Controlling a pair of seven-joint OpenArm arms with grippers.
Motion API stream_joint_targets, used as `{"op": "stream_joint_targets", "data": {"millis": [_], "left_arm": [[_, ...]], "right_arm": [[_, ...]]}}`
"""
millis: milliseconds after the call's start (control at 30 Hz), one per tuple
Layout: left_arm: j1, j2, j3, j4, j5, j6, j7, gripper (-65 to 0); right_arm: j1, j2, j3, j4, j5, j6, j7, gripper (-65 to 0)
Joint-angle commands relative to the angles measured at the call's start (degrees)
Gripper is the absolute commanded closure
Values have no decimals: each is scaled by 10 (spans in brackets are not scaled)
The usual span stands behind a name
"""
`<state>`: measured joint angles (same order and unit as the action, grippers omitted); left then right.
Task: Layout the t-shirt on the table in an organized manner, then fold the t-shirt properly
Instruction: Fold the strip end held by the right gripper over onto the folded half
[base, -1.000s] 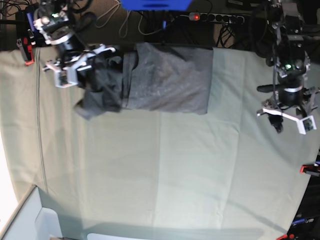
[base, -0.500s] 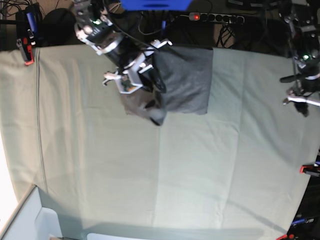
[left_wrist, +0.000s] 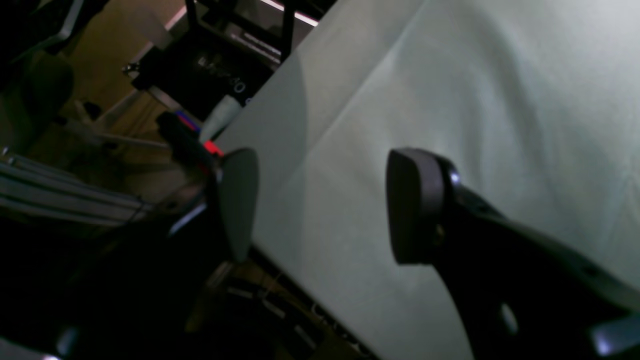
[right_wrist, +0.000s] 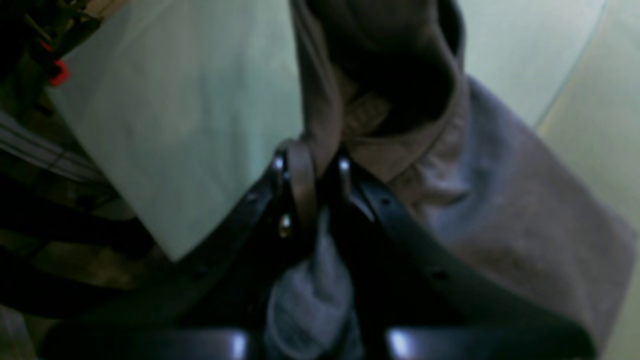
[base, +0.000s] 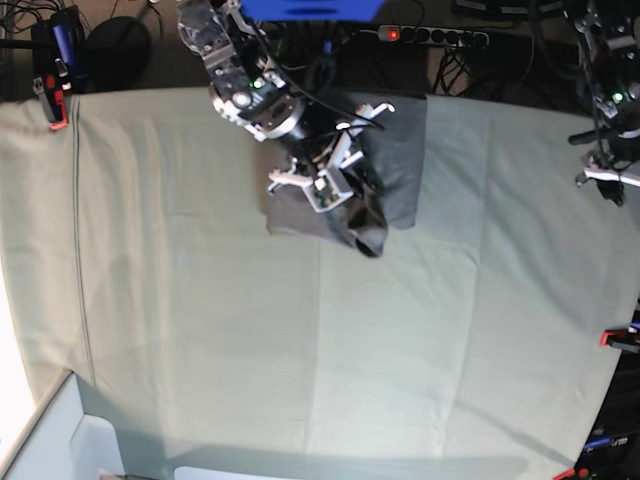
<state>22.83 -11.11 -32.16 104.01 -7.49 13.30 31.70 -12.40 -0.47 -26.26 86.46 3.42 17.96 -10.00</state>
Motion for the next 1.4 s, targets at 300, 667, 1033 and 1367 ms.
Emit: {"op": "stream_joint_targets", "data": {"millis": [300, 667, 1033, 1367], "left_arm": [[-5, -6, -2, 9, 5, 2, -12, -390], [-18, -6, -2, -11, 5, 2, -12, -390], [-19, -5, -2, -15, 5, 2, -12, -390], [-23, 1, 20, -12, 5, 2, -12, -403]], "right_arm": [[22, -8, -12, -5, 7, 0, -9, -206], [-51, 30, 5, 183, 8, 0, -9, -346], [-87, 30, 108, 142, 10, 0, -9, 0], [-44, 17, -24, 5, 7, 0, -9, 0]]}}
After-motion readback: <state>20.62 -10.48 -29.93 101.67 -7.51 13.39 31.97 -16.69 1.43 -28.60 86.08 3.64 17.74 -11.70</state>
